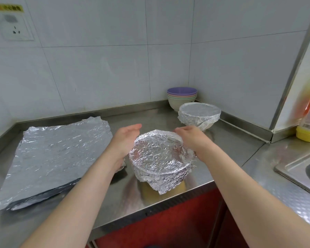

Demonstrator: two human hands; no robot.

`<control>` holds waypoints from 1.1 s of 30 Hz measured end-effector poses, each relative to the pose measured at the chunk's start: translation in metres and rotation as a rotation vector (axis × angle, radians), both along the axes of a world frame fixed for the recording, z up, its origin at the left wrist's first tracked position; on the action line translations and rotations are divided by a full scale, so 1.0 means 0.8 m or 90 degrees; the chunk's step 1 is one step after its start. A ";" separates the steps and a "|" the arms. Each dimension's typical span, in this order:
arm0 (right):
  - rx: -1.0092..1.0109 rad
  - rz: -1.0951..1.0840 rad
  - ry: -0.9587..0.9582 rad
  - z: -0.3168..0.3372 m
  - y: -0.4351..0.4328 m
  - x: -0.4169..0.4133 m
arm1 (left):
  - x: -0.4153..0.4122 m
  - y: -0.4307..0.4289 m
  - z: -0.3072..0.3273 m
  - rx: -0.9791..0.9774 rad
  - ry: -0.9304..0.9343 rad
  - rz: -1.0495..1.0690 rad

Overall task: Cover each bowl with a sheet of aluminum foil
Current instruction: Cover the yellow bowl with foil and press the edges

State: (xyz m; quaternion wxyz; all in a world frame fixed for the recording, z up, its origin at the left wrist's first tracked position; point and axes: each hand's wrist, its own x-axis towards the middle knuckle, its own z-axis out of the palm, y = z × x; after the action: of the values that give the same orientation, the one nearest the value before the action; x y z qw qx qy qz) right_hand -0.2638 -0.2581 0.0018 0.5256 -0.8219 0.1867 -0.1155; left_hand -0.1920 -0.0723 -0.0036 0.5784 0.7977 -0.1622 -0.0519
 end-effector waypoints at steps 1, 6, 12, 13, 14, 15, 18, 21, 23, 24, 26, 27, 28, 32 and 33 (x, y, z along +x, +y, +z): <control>-0.022 0.014 0.004 -0.002 0.003 0.003 | 0.001 -0.004 -0.001 0.010 0.011 -0.017; -0.113 0.019 -0.003 -0.006 0.005 0.017 | 0.005 -0.016 -0.014 0.056 -0.022 -0.032; -0.148 0.041 0.014 -0.005 0.002 0.019 | 0.001 -0.013 -0.007 0.123 -0.052 -0.038; -0.135 0.047 0.016 -0.005 -0.001 0.019 | 0.000 -0.012 -0.001 0.150 -0.076 -0.038; -0.127 0.056 0.019 -0.004 -0.002 0.019 | 0.004 -0.012 0.003 0.177 -0.114 -0.039; -0.124 0.064 0.020 -0.003 -0.003 0.019 | 0.008 -0.013 0.006 0.200 -0.160 -0.050; -0.132 0.086 0.009 -0.004 -0.005 0.021 | 0.019 -0.022 0.008 0.308 -0.236 -0.128; -0.114 0.092 0.013 -0.007 -0.006 0.024 | 0.024 -0.025 0.006 0.389 -0.246 -0.147; -0.098 0.096 0.018 -0.005 -0.005 0.024 | 0.025 -0.025 0.007 0.386 -0.247 -0.144; -0.092 0.088 0.006 -0.005 -0.005 0.023 | 0.025 -0.023 0.006 0.388 -0.251 -0.143; -0.080 0.034 -0.063 -0.002 -0.008 0.023 | 0.022 -0.019 0.006 0.411 -0.271 -0.119; -0.059 -0.011 -0.106 0.000 -0.013 0.019 | 0.019 -0.016 0.006 0.427 -0.282 -0.096; -0.020 -0.051 -0.141 0.003 -0.017 0.017 | 0.019 -0.010 0.005 0.443 -0.291 -0.061; 0.138 -0.135 -0.191 -0.009 -0.024 -0.037 | 0.003 0.010 0.004 0.414 -0.265 0.038; 0.173 -0.137 -0.200 -0.020 -0.018 -0.050 | -0.004 0.013 0.003 0.382 -0.241 0.046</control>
State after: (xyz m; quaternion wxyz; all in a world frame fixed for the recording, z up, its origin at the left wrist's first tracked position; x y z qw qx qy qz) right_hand -0.3040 -0.2724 -0.0144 0.6387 -0.6908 0.2030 -0.2714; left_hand -0.1952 -0.0620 -0.0011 0.2797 0.9327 -0.2161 0.0720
